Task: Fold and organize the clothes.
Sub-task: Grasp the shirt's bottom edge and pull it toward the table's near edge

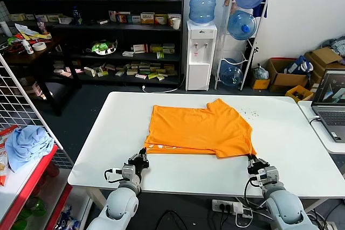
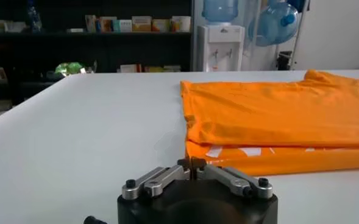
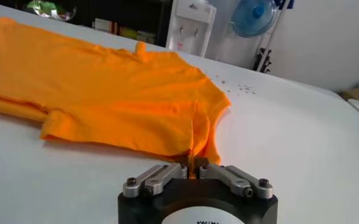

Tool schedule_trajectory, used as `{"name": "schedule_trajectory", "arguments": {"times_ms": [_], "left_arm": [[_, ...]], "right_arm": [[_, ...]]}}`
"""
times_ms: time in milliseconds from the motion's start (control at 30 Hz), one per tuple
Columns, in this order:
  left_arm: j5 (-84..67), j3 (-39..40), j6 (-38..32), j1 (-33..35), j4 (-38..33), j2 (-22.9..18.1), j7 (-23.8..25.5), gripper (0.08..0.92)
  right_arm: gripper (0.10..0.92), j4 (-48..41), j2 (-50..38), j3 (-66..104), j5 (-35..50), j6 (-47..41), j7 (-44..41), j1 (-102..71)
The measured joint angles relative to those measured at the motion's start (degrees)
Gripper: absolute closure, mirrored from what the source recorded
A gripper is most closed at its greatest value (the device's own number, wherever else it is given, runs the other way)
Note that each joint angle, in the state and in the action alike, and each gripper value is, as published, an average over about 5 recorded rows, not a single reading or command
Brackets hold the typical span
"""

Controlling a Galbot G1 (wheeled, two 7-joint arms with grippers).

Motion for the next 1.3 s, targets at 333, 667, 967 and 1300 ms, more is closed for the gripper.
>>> {"name": "schedule_trajectory", "arguments": {"times_ms": [333, 667, 967, 1300], "left_arm": [[-1.15, 0.61, 1.90, 2.62, -4.00, 2.44, -1.03, 0.910], [-1.25, 0.51, 3.70, 7.69, -10.70, 6.14, -1.83, 0.910], [-0.44, -0.07, 5.09, 13.49, -16.71, 8.07, -2.47, 0.910], [0.61, -0.59, 6.34, 18.97, -22.06, 8.86, -2.73, 0.775]], "right_arm": [[0.899, 6.16, -2.56, 1.20, 0.24, -2.51, -0.22, -4.99], [0.899, 13.50, -4.25, 2.92, -0.31, -4.92, 0.14, -12.86], [0.899, 18.32, -4.33, 3.57, -1.49, -6.44, 0.61, -18.87], [0.730, 22.47, -5.17, 5.27, -0.82, -7.41, 1.45, -22.33]]}}
